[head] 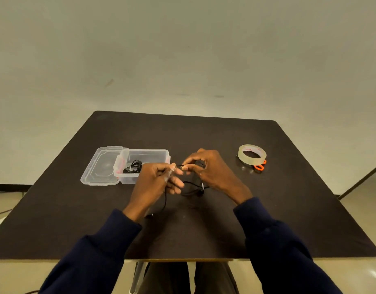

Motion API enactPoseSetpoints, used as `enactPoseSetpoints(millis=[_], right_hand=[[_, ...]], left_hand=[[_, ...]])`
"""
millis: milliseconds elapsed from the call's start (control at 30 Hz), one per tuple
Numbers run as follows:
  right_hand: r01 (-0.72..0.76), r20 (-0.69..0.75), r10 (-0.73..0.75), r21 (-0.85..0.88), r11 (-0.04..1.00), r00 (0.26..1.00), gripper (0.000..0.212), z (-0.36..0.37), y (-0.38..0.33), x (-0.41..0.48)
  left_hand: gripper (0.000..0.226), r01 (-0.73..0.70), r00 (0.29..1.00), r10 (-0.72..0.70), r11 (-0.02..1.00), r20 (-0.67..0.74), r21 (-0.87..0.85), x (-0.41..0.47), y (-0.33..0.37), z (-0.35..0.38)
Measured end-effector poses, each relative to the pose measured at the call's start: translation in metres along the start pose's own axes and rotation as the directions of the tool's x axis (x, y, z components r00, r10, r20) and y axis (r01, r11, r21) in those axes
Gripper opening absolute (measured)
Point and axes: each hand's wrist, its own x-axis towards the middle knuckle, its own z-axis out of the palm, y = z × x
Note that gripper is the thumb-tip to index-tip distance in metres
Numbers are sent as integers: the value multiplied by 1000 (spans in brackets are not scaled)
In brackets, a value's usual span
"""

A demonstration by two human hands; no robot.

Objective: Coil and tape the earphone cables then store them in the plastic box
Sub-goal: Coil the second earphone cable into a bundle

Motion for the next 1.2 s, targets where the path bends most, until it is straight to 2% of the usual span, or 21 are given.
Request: enactPoseSetpoints(millis=[133,267,300,367,400,467,533,633,733,800,933,1033,1200], right_hand=[[-17,16,19,-125,992,1000,9,-3,10,2],[-85,37,98,-261,962,994,14,-6,23,2],[-100,26,111,-271,957,993,15,-7,25,1],[-102,-8,104,-276,956,995,16,-9,26,-2],[-89,-23,86,-283,955,996,16,-8,25,-3],[-42,-20,38,-309,950,999,17,-5,19,-4],[23,1,-24,-308,951,1000,18,0,13,-4],[90,11,-90,-249,964,996,18,10,5,-4],[121,3,-122,-161,980,993,17,18,0,-5],[122,7,-122,-152,981,993,16,20,-1,-6],[37,11,-35,-271,962,999,17,10,11,-9],[-58,51,78,-316,947,996,14,-5,22,-11],[-38,170,140,-496,868,975,10,-18,27,-18]], left_hand=[[34,-66,998,65,997,-17,-40,1,-1,-2],[42,-134,988,148,957,38,-257,-6,3,-13],[44,-137,989,147,966,28,-220,-7,1,-18],[43,-117,993,117,993,12,12,-7,-5,-26],[41,-85,996,84,986,14,142,-6,-9,-28],[35,0,1000,-4,960,13,278,-5,-15,-27],[36,36,999,-35,955,-8,294,-4,-15,-21],[29,78,997,-70,974,-45,211,-1,-12,-11],[11,33,999,-38,966,17,258,1,-10,-4],[10,11,1000,-16,963,16,269,0,-12,-3],[19,26,997,-11,982,-80,187,-5,-17,-13],[29,60,994,-56,997,-90,40,-14,-21,-24],[31,14,997,-30,976,-72,-216,-25,-24,-42]])
